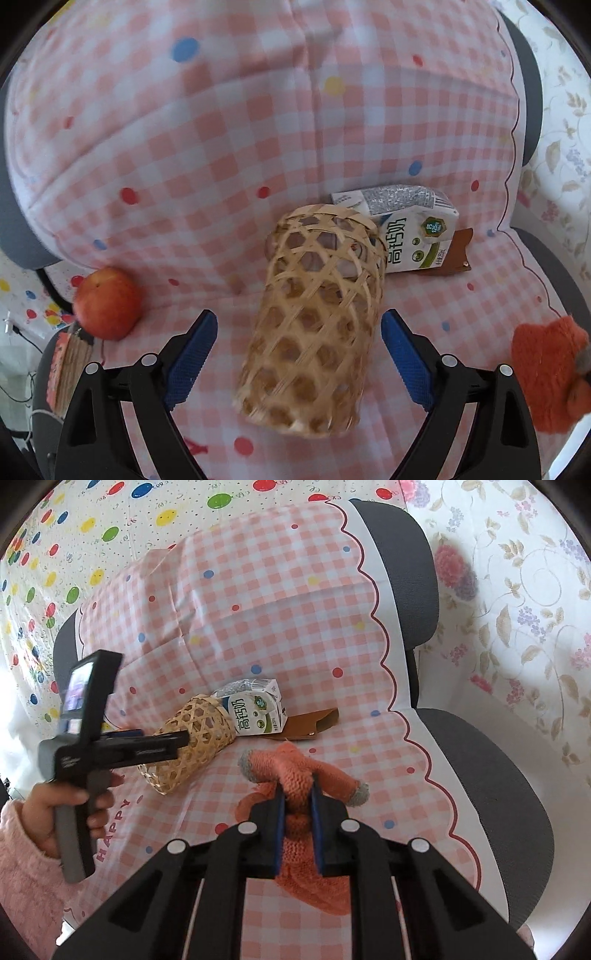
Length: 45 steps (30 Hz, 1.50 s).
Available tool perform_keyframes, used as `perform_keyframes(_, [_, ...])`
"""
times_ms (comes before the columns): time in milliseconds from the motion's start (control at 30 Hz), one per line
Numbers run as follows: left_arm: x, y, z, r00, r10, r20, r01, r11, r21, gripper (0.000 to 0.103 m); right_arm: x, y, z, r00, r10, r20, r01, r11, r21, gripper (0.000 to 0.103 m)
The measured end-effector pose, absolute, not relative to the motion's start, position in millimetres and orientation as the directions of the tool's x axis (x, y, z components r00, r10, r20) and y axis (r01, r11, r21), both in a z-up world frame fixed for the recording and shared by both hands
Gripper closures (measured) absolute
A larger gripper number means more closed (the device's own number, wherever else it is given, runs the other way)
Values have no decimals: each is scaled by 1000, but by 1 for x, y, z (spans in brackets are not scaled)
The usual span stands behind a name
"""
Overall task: Collect trash
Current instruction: 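Grasp the woven bamboo cylinder with the left gripper while the right holds the glove, then carry glove and bamboo cylinder to the wastebasket and release both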
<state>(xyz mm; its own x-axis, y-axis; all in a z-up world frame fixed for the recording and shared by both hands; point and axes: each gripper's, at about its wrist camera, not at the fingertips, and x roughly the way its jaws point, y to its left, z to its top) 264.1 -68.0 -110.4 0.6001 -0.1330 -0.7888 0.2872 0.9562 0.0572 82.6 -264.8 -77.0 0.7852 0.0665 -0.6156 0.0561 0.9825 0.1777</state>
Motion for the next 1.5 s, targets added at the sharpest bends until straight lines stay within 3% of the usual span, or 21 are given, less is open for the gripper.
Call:
perform_keyframes(233, [280,-85,-117,569,-140,-810,327,943,67,16,85,-261,-81,775,74,-628,52,982,180,91])
perform_keyframes(300, [281,-88,-117,569,-132,-812,329,941,78,27,85,-261,-81,774,74,-629,53,982,181,91])
perform_keyframes(467, [273,-85,-114,581,-133,-803,339,936,90,30,80,-261,-78,779,79,-622,48,982,185,91])
perform_keyframes(867, [140,-25,-68,667,-254,-701,318,947,-40,30,45,-254,-66,790,108,-603,31,976,216,91])
perform_keyframes(1067, [86,-32,-60,731,-266,-629,315,949,-36,30,14,-253,-62,807,108,-580,32,974,226,91])
perform_keyframes(1500, [6,-117,-73,619,-515,-593,573,812,-106,30,-87,-301,-59,810,-90,-579,215,965,151,91])
